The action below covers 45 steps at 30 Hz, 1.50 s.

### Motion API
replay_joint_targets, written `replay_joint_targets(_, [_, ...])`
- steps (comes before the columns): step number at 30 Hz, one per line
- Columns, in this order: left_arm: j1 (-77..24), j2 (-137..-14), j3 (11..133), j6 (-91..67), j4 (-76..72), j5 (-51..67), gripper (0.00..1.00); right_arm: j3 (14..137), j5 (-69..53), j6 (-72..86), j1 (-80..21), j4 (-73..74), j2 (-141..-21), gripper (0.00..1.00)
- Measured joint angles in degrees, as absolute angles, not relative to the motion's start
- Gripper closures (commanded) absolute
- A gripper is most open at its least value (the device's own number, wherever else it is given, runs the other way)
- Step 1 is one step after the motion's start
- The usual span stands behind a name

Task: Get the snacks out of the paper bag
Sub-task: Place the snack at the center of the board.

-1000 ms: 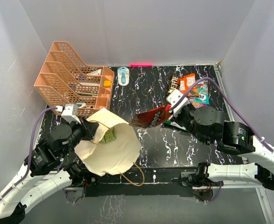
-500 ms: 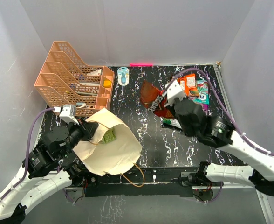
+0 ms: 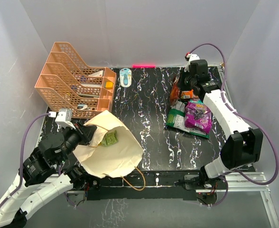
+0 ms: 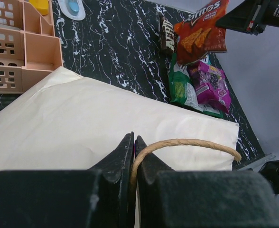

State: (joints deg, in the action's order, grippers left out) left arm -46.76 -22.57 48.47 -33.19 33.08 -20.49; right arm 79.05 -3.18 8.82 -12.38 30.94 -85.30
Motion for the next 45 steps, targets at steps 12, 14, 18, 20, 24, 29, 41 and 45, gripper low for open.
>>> replay_joint_targets(12, [-46.8,-20.3,48.5,-31.1,33.9,-22.2,0.94,82.2,-7.7,27.6,-8.3,12.8,-91.9,0.92])
replay_joint_targets(14, [-46.8,-20.3,48.5,-30.9,33.9,-22.2,0.94,83.1,-5.9,29.5,-8.3,10.3,-93.4,0.92])
replay_joint_targets(18, [-46.8,-20.3,48.5,-30.6,33.9,-22.5,0.94,85.4,-0.8,33.8,-8.3,6.5,-96.8,0.93])
replay_joint_targets(20, [-46.8,-20.3,48.5,-30.5,33.9,-22.6,0.94,88.3,2.2,35.6,-8.3,4.3,-99.8,0.92])
replay_joint_targets(24, [-46.8,-20.3,48.5,-30.2,34.0,-23.1,0.93,92.7,9.5,36.8,-8.3,0.3,-105.8,0.93])
replay_joint_targets(29, [-46.8,-19.5,48.5,-29.9,34.7,-24.1,0.92,93.6,17.5,36.5,-8.3,-2.3,-110.7,0.93])
replay_joint_targets(41, [-46.8,-17.8,48.5,-29.6,36.6,-26.0,0.91,78.8,30.8,36.1,-8.6,-10.6,-109.1,0.93])
replay_joint_targets(45, [-46.8,-17.7,48.5,-29.6,36.6,-26.2,0.91,73.6,33.0,37.3,-8.7,-12.6,-107.4,0.93])
